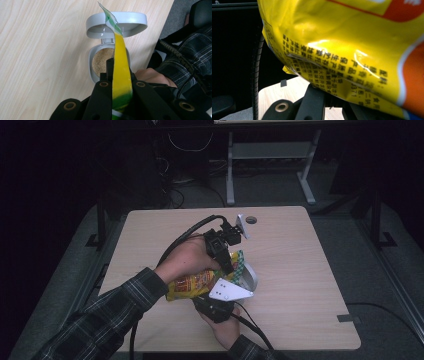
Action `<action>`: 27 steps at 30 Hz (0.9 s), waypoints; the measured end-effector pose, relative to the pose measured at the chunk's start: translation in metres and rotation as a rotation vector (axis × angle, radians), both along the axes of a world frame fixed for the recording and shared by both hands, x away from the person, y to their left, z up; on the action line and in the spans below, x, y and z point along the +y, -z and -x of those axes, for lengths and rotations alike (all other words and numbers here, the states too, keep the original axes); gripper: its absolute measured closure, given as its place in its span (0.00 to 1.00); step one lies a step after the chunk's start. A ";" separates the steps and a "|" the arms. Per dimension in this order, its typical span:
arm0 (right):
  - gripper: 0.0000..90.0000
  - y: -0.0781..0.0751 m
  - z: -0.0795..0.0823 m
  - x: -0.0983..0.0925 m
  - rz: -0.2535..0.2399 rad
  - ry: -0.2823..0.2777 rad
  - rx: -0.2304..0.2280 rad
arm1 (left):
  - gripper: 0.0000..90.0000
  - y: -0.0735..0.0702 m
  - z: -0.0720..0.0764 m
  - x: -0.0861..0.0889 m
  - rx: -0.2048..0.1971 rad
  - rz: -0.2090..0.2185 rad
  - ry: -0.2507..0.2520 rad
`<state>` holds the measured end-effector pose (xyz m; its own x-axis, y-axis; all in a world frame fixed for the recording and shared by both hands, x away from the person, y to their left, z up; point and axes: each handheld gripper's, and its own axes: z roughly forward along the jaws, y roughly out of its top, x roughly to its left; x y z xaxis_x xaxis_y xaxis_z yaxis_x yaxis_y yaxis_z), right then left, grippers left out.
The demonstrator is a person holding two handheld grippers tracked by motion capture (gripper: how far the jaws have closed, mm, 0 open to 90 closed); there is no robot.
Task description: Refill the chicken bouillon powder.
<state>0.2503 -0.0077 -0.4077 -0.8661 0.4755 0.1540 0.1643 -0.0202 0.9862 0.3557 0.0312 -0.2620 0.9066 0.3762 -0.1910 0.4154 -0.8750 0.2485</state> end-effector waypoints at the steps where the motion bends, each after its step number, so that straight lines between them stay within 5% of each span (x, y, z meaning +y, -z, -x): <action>1: 1.00 0.000 0.000 0.000 0.000 -0.001 0.002 | 1.00 0.000 0.000 0.000 0.000 0.002 0.000; 27: 1.00 -0.001 0.000 0.000 0.001 -0.001 0.000 | 1.00 -0.001 -0.001 0.000 0.005 0.000 0.005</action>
<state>0.2506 -0.0080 -0.4071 -0.8664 0.4749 0.1541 0.1647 -0.0195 0.9862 0.3568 0.0317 -0.2614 0.9075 0.3718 -0.1958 0.4125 -0.8769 0.2467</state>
